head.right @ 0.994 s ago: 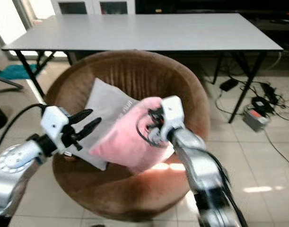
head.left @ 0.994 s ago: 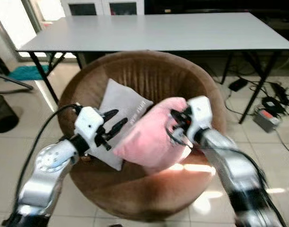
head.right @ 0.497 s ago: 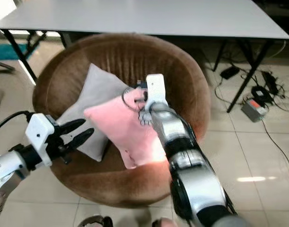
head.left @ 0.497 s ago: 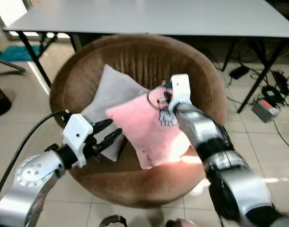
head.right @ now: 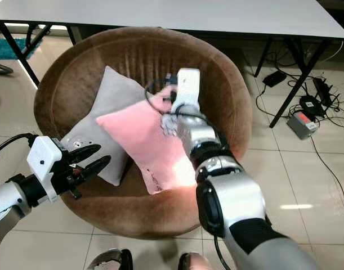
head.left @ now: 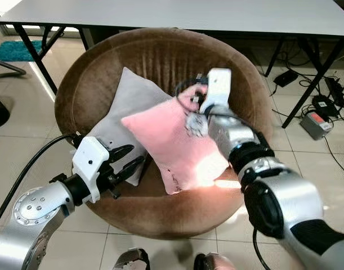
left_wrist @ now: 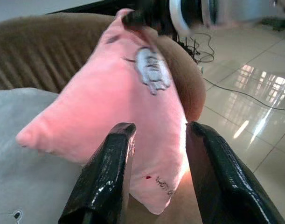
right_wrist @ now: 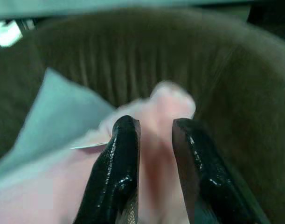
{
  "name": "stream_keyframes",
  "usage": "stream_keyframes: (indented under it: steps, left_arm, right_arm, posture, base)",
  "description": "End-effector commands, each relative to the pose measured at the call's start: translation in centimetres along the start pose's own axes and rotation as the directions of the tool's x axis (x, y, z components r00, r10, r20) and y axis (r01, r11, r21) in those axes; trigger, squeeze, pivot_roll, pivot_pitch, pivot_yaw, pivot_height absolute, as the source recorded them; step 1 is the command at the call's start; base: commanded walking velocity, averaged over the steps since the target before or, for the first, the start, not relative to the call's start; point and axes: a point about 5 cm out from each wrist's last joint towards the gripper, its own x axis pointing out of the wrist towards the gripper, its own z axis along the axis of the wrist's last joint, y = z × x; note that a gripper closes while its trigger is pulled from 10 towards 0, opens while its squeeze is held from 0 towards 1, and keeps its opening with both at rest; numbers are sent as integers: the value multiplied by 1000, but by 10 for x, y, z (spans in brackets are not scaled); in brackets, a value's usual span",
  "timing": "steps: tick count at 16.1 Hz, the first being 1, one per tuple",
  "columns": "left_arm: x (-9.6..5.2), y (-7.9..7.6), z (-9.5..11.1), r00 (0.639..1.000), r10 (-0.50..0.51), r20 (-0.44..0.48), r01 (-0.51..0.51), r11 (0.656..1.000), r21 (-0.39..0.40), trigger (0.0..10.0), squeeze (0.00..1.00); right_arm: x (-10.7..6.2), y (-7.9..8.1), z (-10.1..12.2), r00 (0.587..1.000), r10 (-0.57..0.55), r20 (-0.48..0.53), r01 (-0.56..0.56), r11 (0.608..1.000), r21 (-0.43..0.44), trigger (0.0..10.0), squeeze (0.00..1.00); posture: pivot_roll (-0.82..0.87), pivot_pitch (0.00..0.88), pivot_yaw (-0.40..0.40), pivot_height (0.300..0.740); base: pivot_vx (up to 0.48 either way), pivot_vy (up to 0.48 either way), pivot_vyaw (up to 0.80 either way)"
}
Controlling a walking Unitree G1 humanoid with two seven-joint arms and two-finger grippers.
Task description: Move the pillow to the sofa from floor
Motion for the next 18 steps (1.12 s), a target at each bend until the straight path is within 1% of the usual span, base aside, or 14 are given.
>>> stream_keyframes:
  steps: [1, 5, 6, 7, 8, 9, 10, 11, 12, 13, 14, 16, 17, 18]
  left_arm:
    - [1, -3, 4, 1000, -12, 9, 12, 1000, 7, 10000, 0]
    - [5, -1, 5, 1000, 3, 16, -3, 1000, 12, 10000, 0]
    - [8, 1, 2, 998, 60, 15, -60, 998, 13, 10000, 0]
    - [10, 2, 1, 994, 109, 20, -109, 994, 2, 10000, 0]
    - [12, 3, -2, 983, 181, 22, -181, 983, -28, 10000, 0]
    - [18, 4, -9, 958, 285, 21, -282, 955, -90, 10000, 0]
    - [25, 2, -19, 941, 339, 10, -336, 934, -123, 10000, 0]
    - [30, 0, -29, 936, 353, -15, -352, 928, -126, 10000, 0]
    - [32, -1, -32, 934, 356, -21, -355, 927, -118, 10000, 0]
    - [36, 0, -39, 933, 357, -36, -359, 925, -128, 10000, 0]
    - [39, 3, -42, 926, 374, -49, -377, 916, -133, 10000, 0]
    - [41, 12, -50, 904, 422, -70, -427, 893, -138, 10000, 0]
    - [42, 15, -51, 901, 428, -71, -434, 891, -135, 10000, 0]
    - [46, 17, -53, 901, 429, -69, -434, 892, -125, 10000, 0]
  right_arm:
    - [1, 0, 11, 998, 9, 55, -10, 1000, 5, 10000, 1000]
    - [2, 2, 23, 993, 36, 116, -40, 999, 28, 10000, 1000]
    - [1, 0, 22, 990, 51, 132, -53, 999, 10, 10000, 886]
    - [1, -1, 19, 989, 59, 137, -61, 998, 10, 10000, 0]
    - [-1, -3, 15, 987, 68, 144, -68, 998, -1, 10000, 0]
    - [-6, -9, 0, 986, 87, 143, -79, 995, -58, 10000, 0]
    - [-18, -21, -27, 989, 96, 115, -91, 995, -48, 10000, 0]
    - [-36, -37, -49, 994, 76, 84, -72, 996, -43, 10000, 0]
    - [-46, -44, -58, 995, 65, 73, -61, 997, -48, 10000, 0]
    - [-76, -59, -78, 999, 10, 37, -9, 1000, -11, 10000, 0]
    - [-100, -66, -90, 1000, -29, 5, 28, 1000, 4, 10000, 0]
    - [-129, -64, -107, 996, -63, -57, 63, 998, 12, 10000, 0]
    - [-134, -64, -112, 994, -74, -77, 75, 997, 14, 10000, 0]
    - [-146, -64, -120, 988, -96, -124, 99, 995, 14, 10000, 0]
  posture:
    - [94, 168, 1, 740]
    - [95, 155, -1, 740]
    - [90, 149, -7, 740]
    - [84, 140, -11, 740]
    - [77, 132, -12, 740]
    - [50, 116, -9, 740]
    - [34, 106, -4, 740]
    - [5, 87, 7, 740]
    - [0, 83, 11, 740]
    - [-26, 67, 25, 740]
    - [-36, 64, 31, 740]
    - [-52, 47, 45, 740]
    - [-52, 43, 45, 740]
    - [-47, 39, 49, 740]
  base:
    - [0, 0, 0]
    - [0, 0, 0]
    - [0, 0, 0]
    - [0, 0, 0]
    - [0, 0, 0]
    - [0, 0, 0]
    - [0, 0, 0]
    - [0, 0, 0]
    - [0, 0, 0]
    - [0, 0, 0]
    - [0, 0, 0]
    - [-307, 0, 0]
    - [-341, 0, 0]
    - [-341, 0, 0]
